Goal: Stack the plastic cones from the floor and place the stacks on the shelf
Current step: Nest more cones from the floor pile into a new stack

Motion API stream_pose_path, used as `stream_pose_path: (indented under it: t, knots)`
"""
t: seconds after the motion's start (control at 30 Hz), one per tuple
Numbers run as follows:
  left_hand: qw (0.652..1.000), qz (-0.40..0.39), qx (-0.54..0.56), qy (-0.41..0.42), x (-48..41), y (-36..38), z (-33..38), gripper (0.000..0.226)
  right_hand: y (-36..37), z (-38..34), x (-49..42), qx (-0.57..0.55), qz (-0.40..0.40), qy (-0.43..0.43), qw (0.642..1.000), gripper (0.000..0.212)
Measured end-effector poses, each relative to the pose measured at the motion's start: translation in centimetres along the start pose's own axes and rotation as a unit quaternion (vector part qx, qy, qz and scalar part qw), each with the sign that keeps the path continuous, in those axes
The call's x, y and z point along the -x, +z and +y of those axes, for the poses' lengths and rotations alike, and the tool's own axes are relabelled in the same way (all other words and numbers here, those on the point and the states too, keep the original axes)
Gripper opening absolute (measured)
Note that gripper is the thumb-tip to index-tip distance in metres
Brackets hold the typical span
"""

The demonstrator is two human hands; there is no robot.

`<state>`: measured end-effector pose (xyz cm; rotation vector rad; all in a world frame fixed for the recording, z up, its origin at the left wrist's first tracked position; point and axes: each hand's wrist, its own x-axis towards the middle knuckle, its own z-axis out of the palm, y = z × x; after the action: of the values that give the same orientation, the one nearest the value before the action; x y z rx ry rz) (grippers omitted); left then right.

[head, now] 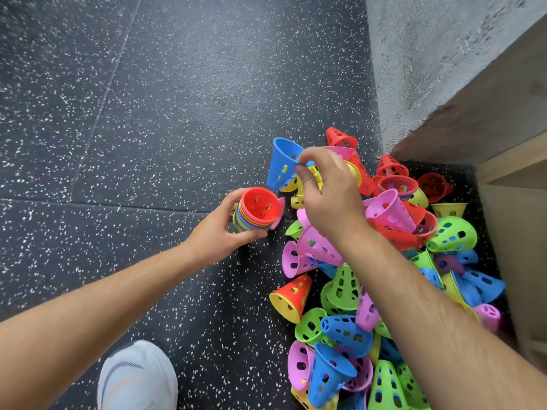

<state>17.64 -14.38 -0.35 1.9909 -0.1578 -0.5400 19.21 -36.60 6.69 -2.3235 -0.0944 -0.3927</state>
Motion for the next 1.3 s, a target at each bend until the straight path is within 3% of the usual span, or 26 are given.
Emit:
stream_pose_path:
  t: [0.17, 0.27, 0.43, 0.63, 0.73, 0.83, 0.93, 1.03, 1.13, 1.23, 1.3]
  knots:
    - [1.0, 0.009, 0.024, 0.001, 0.1, 0.1, -0.4, 0.077, 1.8, -0.4, 2.2, 0.0, -0.147, -0.025, 0.989, 0.013]
    - [0.999, 0.024, 0.031, 0.0, 0.4, -0.1, -0.7, 0.076, 2.6, -0.5, 3.7, -0.006, -0.231, 0.007, 0.973, 0.032]
    - [0.999, 0.038, 0.019, 0.003, 1.3, -1.0, -1.0, 0.078, 3.5, -0.9, 4.0, 0.008, -0.184, 0.104, 0.977, 0.03]
    - [0.999, 0.038, 0.016, 0.005, 1.5, -1.7, -1.1, 0.078, 5.6, -0.4, 4.3, 0.122, -0.266, 0.144, 0.945, 0.048]
    - [0.999, 0.029, 0.014, -0.002, 1.4, -1.8, -1.2, 0.08, 6.0, -0.5, 3.6, 0.169, -0.292, 0.146, 0.93, 0.044]
    - [1.0, 0.026, 0.011, -0.008, 1.4, -2.0, -1.2, 0.079, 6.0, -0.5, 3.1, 0.177, -0.288, 0.175, 0.925, 0.021]
    - [1.0, 0.023, 0.004, -0.011, 1.4, -2.0, -1.3, 0.08, 5.9, -0.5, 2.7, 0.166, -0.265, 0.199, 0.929, 0.02]
    - [1.0, 0.021, 0.0, -0.016, 1.4, -2.0, -1.3, 0.08, 5.6, -0.8, 2.5, 0.102, -0.191, 0.248, 0.944, 0.023]
    - [1.0, 0.023, -0.001, -0.018, 1.4, -2.0, -1.1, 0.079, 5.3, -1.1, 2.4, 0.041, -0.122, 0.284, 0.95, 0.011]
    - [1.0, 0.019, -0.002, -0.019, 1.4, -2.0, -0.9, 0.078, 4.7, -1.4, 2.0, 0.049, -0.063, 0.228, 0.97, 0.005]
    - [1.0, 0.016, -0.003, -0.021, 1.3, -2.0, -0.9, 0.078, 4.1, -1.6, 1.7, 0.072, -0.015, 0.16, 0.984, 0.016]
